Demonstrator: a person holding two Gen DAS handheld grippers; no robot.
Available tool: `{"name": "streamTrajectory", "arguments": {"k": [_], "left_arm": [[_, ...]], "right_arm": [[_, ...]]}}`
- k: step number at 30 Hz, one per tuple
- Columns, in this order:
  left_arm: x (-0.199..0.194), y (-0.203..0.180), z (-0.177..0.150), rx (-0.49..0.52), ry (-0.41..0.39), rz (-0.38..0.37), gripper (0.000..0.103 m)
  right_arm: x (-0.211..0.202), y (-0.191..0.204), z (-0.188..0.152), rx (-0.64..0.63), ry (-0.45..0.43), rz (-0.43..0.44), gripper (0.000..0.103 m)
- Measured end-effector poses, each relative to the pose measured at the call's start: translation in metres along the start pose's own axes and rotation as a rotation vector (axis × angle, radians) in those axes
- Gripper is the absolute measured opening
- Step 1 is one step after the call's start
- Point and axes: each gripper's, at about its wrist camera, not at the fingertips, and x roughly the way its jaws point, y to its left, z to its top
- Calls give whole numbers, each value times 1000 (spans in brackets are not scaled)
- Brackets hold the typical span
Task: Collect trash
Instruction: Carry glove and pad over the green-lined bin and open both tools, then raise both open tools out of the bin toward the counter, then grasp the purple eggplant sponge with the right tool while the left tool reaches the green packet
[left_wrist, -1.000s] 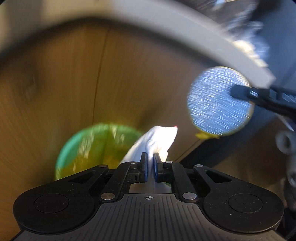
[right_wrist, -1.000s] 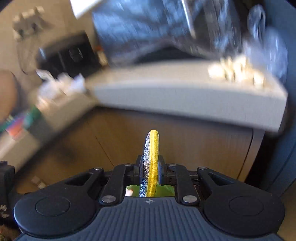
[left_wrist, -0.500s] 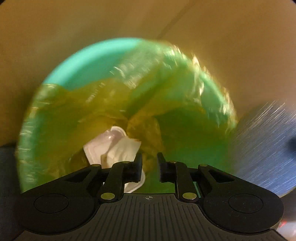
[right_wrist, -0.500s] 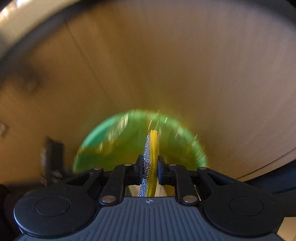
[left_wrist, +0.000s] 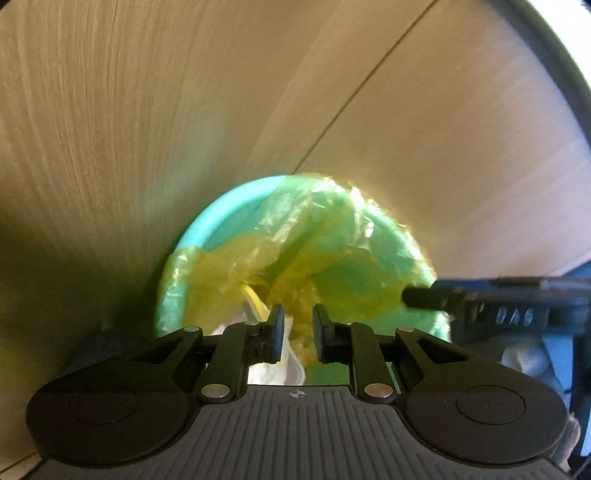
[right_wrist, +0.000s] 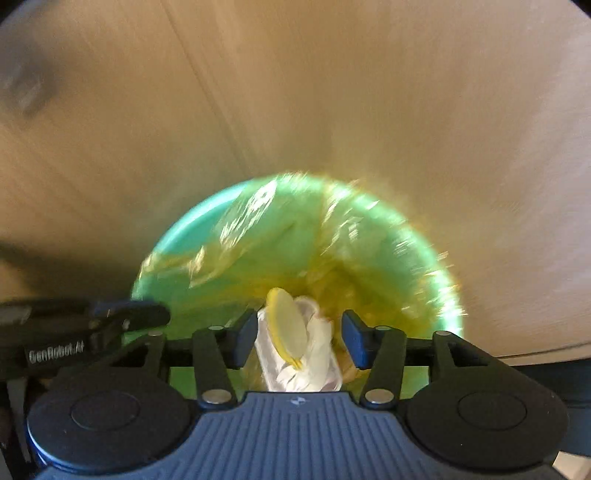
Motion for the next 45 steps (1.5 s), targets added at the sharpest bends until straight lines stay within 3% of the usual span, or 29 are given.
{"name": "streamTrajectory", "arguments": {"k": [5,11,14,17,21,25,28,30,32,35,37,41,45], "left_arm": [[-31,-19,-5,22,-39,-53,19],[-76,-47,-10,67,-90,-55,19],[-108,-69,-7,145,-92,-85,19],[-163,-93,-4,250,-167,-123,19],[-242,-111,0,341,-305,-100,19],[-320,-108,12,391,-425,-41,19],[-364,-97,35,431,-520,85,19],[-381,-82,57,367,-564,174,19],[-394,-59,78,265,-588,200,19],[-404,-28,98,118,-580,194,19],[-401,-12,103,73,-547,169,19],[-389,-5,108,86,-477,95,19],[-373,-5,115,95,-414,15,19]], "right_arm": [[-55,-4,-13,48,-130,-84,74],[-109,3,-29,46,-238,-164,81],[-140,13,-25,29,-330,-193,86],[-177,32,-20,0,-447,-198,92],[-224,65,-12,-61,-630,-160,95],[-249,95,3,-117,-728,-17,95],[-251,128,19,-182,-727,74,95],[-250,151,28,-240,-729,102,95],[-246,174,34,-313,-747,116,95],[-244,201,40,-409,-766,134,95],[-241,207,51,-429,-779,106,95],[-232,202,82,-369,-722,56,95],[-223,180,94,-262,-632,143,90]]}}
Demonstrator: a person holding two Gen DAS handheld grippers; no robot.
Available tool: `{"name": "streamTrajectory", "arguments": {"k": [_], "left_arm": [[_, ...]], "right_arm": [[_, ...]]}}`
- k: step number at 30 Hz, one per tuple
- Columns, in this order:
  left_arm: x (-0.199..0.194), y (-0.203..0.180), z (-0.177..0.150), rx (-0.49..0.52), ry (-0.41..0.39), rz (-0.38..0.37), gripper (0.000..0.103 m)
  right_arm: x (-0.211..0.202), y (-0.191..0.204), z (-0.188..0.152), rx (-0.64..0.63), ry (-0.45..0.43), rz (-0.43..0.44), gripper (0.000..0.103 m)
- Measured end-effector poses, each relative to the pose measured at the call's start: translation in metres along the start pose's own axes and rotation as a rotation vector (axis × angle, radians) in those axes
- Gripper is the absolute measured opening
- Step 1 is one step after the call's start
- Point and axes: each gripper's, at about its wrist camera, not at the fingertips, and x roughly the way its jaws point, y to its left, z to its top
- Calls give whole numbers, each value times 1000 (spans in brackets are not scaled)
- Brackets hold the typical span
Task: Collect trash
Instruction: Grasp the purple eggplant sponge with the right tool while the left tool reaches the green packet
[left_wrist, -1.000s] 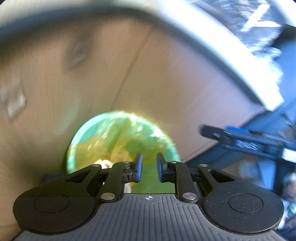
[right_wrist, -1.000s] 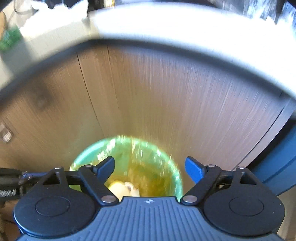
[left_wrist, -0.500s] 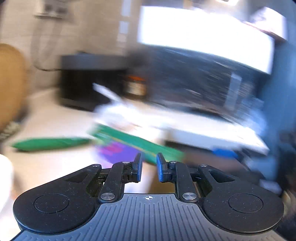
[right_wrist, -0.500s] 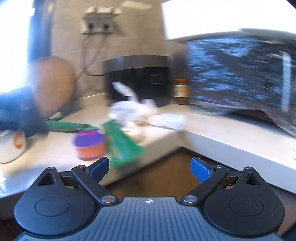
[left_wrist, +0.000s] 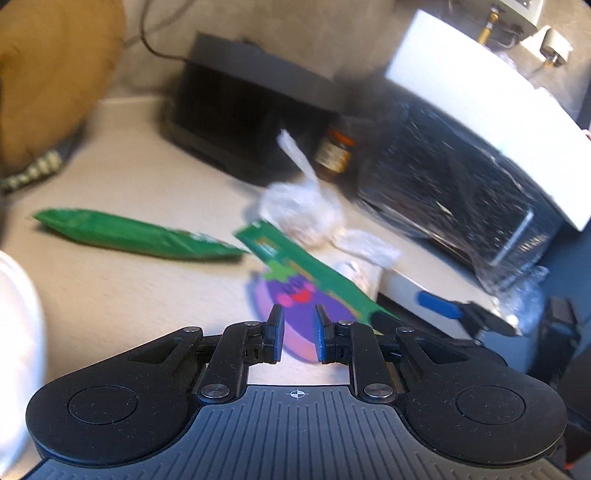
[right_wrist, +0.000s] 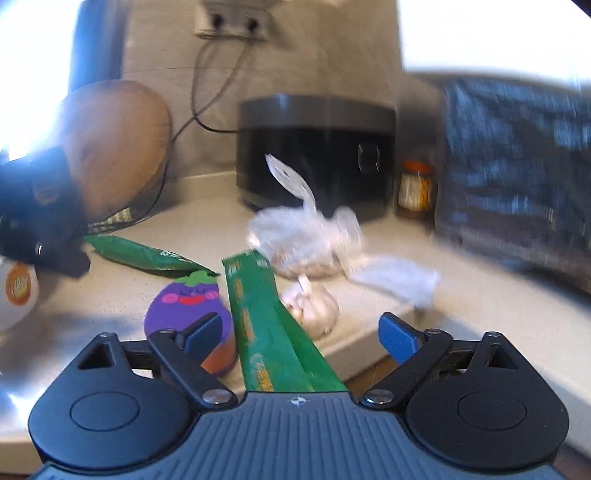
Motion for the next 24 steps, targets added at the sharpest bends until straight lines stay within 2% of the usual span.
{"name": "streamTrajectory", "arguments": {"k": [2,4,6,9,11,13,16,21,22,23,24], "left_arm": [[1,1,-5,-4,23,-26,19],[6,2,-5,-16,30,-34,19],[7,5,-4,-36,22,-35,19],[6,12,0,-68,8,-23,19],[4,16,-1,-82,4,-10,19],[0,18,-2,-88,2,4,19],[-7,22,-5,-95,1,15,19],[-14,28,-7,-109,-4,31,19],[-13,29,-6,-117,-7,33,19],[-13,30,-5,-126,-11,35,19],[-12,30,-4,-134,-14,35,19]], "right_arm": [[-2,-6,-3,42,3,29,89],[-7,-5,-7,43,-25,21,89],[-14,6,-7,-11,-67,28,89],[-15,29,-3,-111,-95,99,89],[-5,47,-2,-171,-71,135,90],[12,62,-4,-223,-46,127,90],[38,71,-7,-227,4,88,90],[52,77,-9,-242,44,91,89],[52,76,-9,-239,49,92,82],[51,76,-7,-234,61,92,69],[47,73,-4,-216,61,103,68]]}}
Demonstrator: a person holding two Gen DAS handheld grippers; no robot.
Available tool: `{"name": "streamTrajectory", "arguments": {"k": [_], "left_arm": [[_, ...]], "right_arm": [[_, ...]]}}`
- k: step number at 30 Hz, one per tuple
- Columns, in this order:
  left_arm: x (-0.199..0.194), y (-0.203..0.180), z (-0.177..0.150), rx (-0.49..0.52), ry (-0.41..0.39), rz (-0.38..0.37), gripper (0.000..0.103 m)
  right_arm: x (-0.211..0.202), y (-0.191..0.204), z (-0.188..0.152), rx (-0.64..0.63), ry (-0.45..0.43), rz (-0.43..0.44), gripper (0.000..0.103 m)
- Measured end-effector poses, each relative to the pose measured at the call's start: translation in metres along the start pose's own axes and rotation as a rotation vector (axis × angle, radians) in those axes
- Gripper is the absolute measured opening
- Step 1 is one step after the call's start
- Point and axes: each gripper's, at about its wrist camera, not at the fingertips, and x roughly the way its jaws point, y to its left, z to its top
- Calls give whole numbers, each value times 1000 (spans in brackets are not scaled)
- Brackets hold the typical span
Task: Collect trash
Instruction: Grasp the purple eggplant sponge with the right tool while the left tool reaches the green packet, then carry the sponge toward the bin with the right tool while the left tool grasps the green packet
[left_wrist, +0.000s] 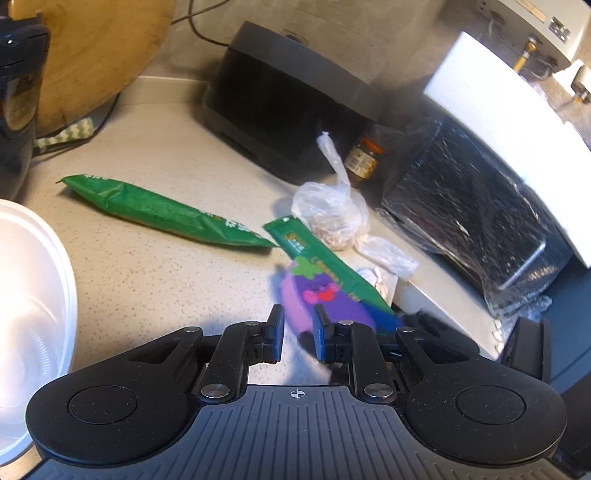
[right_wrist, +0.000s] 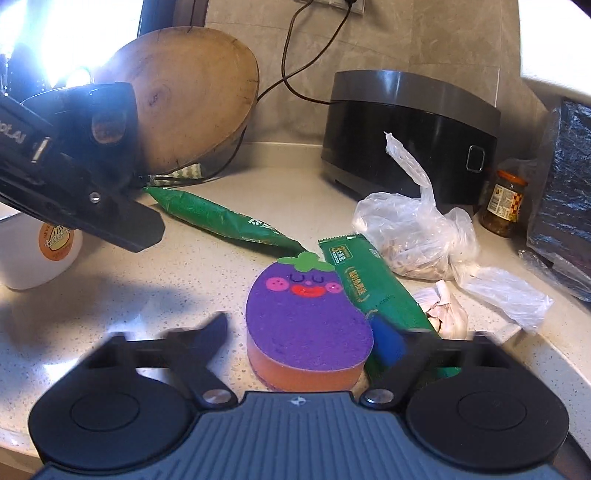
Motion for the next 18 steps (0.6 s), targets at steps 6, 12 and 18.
{"name": "streamTrajectory", "arguments": {"k": [6,12,18], "left_arm": [[12,1,2,-15,8,3,19],[26,-2,1,-43,41,-29,19],[46,-22,12,-5,33,-12,19]], "right_arm": [[-50,-47,13,135,-147,-41,68],[-40,-95,-14,220,-46,-241,68],[-52,-69,-32,264,-32,101,68]]}}
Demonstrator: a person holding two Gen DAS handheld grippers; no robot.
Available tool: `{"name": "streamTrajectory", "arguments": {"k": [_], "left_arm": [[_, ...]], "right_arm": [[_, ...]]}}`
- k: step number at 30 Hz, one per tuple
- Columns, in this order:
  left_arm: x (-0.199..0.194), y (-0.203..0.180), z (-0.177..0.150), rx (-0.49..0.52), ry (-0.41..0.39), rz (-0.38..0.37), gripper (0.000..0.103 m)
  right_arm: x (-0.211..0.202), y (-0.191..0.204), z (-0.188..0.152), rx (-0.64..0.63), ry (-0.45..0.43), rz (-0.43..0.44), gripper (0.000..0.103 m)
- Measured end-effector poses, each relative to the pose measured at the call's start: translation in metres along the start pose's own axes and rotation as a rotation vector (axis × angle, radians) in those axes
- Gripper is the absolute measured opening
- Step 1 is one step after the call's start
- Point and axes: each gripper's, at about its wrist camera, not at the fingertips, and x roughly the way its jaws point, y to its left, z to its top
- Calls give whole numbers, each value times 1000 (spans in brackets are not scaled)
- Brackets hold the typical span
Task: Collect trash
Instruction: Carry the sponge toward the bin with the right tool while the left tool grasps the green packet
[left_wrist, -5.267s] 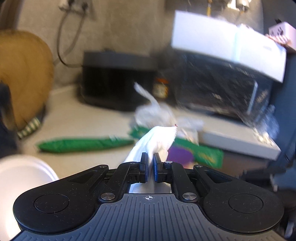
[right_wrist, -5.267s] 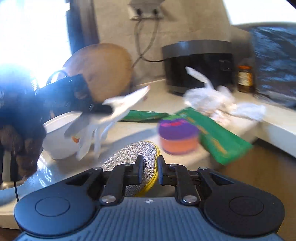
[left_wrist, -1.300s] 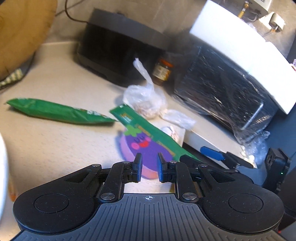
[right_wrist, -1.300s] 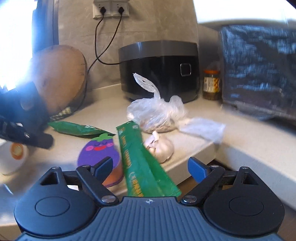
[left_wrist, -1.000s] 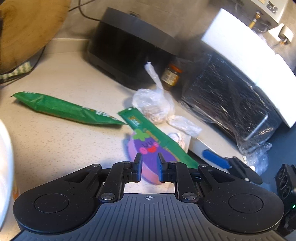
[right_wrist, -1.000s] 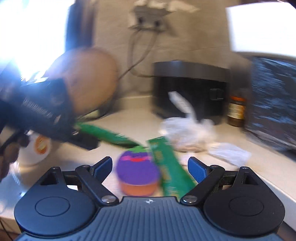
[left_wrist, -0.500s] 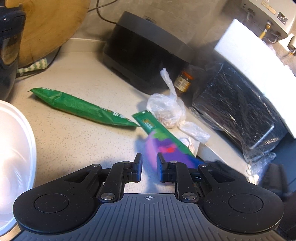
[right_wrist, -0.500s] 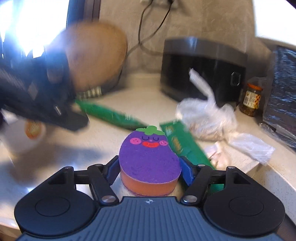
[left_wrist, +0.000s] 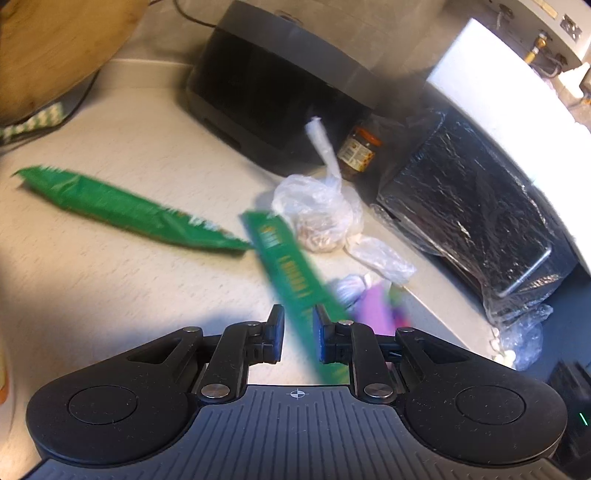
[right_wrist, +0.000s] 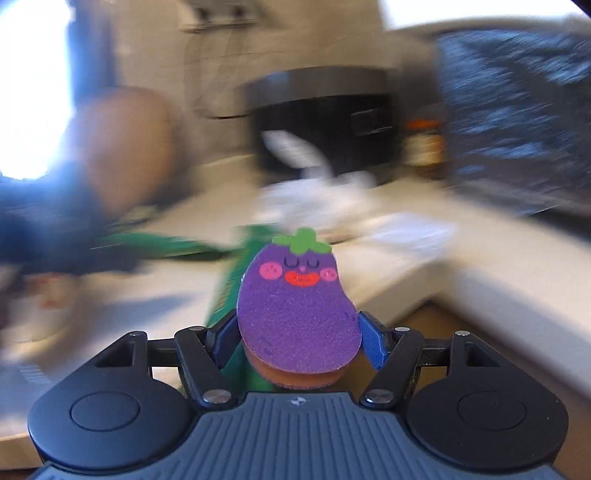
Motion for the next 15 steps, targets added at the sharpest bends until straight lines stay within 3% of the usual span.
{"name": "streamTrajectory", "arguments": {"k": [4,8,15], "left_arm": [[19,-28,5,115,-18,63,19],[41,-66,-8,359,-70,188,19],[87,-109,-50,756,-109,405,25]], "right_arm": [[-16,11,-8,-33,-62,-14,68],[-33,-15,-20,-14,-132,-164,68],[-40,-86,-62,105,-90,-366,68]]}}
